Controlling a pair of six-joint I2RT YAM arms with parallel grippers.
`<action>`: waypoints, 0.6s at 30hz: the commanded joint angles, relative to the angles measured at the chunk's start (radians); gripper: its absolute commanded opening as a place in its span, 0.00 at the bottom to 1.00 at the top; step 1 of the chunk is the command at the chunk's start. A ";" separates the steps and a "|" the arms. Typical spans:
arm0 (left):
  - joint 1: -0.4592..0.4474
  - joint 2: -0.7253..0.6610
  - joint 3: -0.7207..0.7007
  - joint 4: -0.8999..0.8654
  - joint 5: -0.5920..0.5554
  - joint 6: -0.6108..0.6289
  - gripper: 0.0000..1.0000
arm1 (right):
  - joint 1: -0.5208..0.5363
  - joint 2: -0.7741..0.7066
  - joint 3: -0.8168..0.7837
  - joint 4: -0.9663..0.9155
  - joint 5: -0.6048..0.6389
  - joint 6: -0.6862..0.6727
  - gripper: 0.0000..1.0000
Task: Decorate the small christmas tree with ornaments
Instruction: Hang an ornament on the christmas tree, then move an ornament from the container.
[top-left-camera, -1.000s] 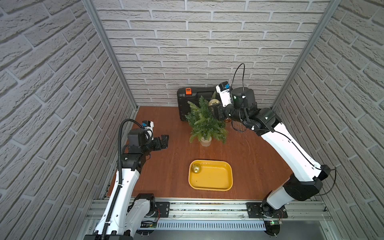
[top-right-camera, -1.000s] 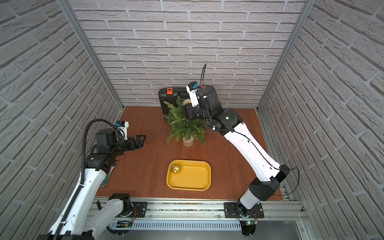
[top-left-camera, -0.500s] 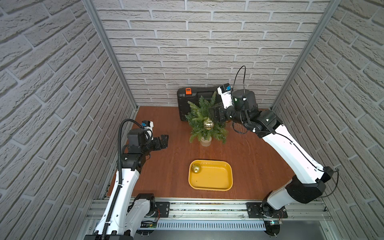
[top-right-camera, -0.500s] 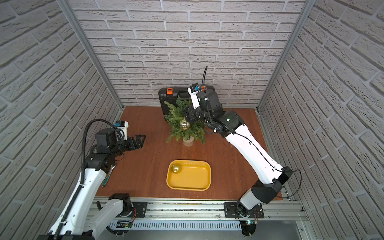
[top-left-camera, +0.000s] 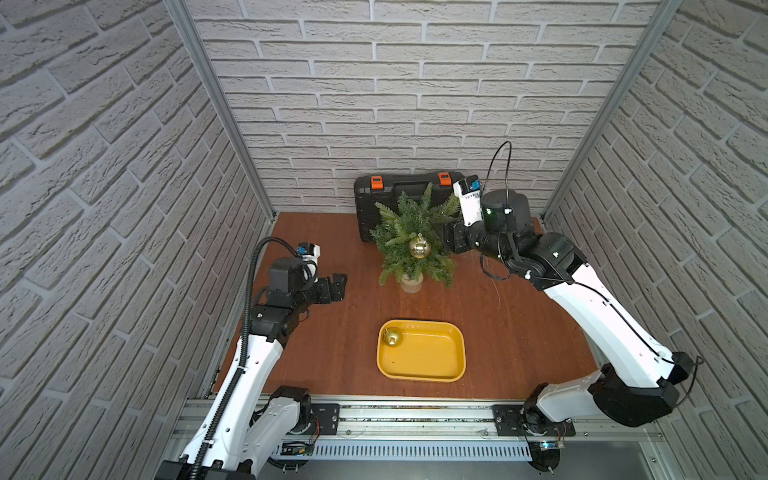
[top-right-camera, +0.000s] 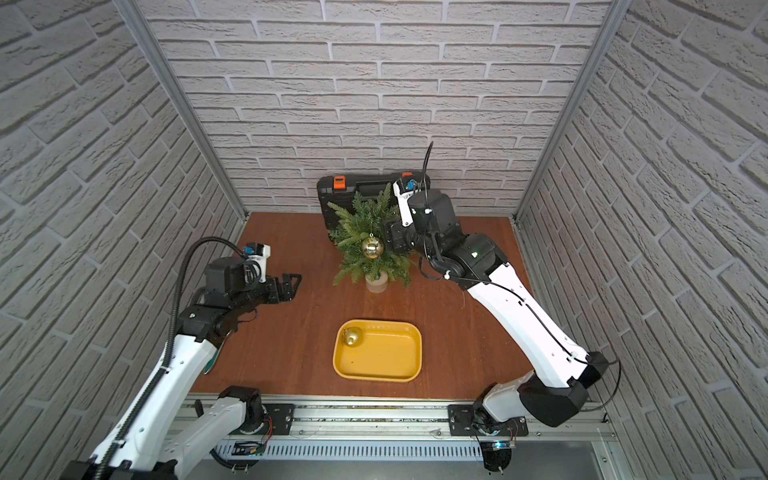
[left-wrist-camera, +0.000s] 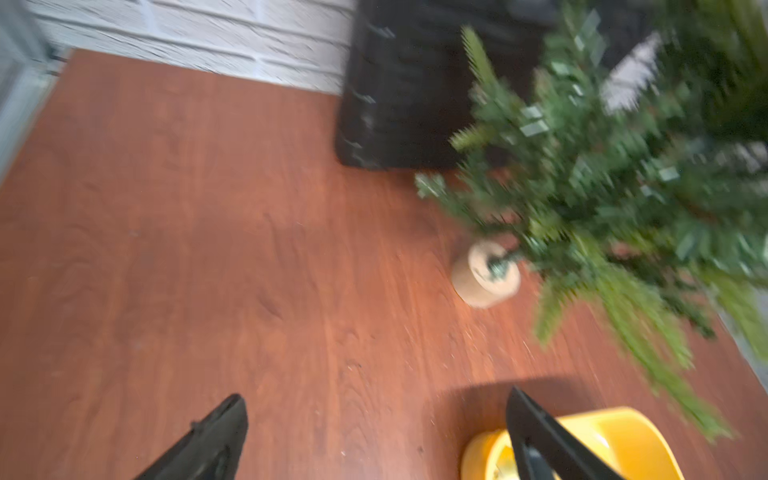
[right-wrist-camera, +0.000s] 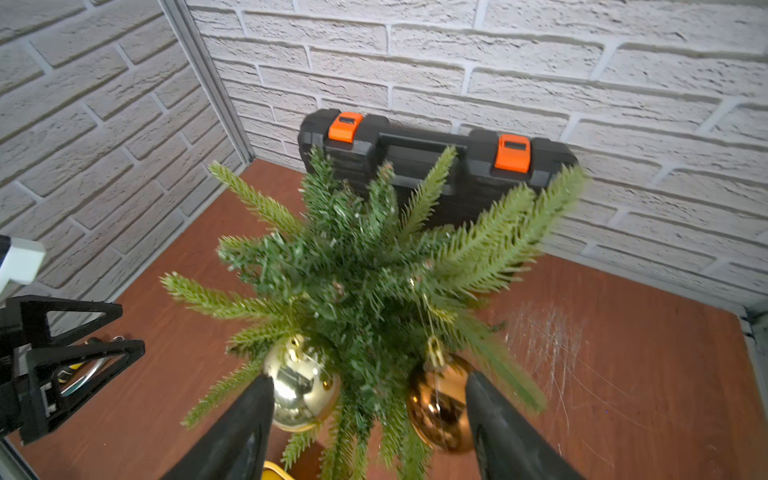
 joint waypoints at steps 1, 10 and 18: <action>-0.124 0.029 0.060 -0.103 -0.149 -0.020 0.96 | -0.043 -0.094 -0.084 -0.008 0.040 0.047 0.73; -0.584 0.209 0.152 -0.280 -0.396 -0.273 0.90 | -0.121 -0.221 -0.316 0.015 -0.011 0.096 0.72; -0.780 0.434 0.181 -0.197 -0.486 -0.600 0.80 | -0.131 -0.244 -0.392 0.044 -0.046 0.098 0.71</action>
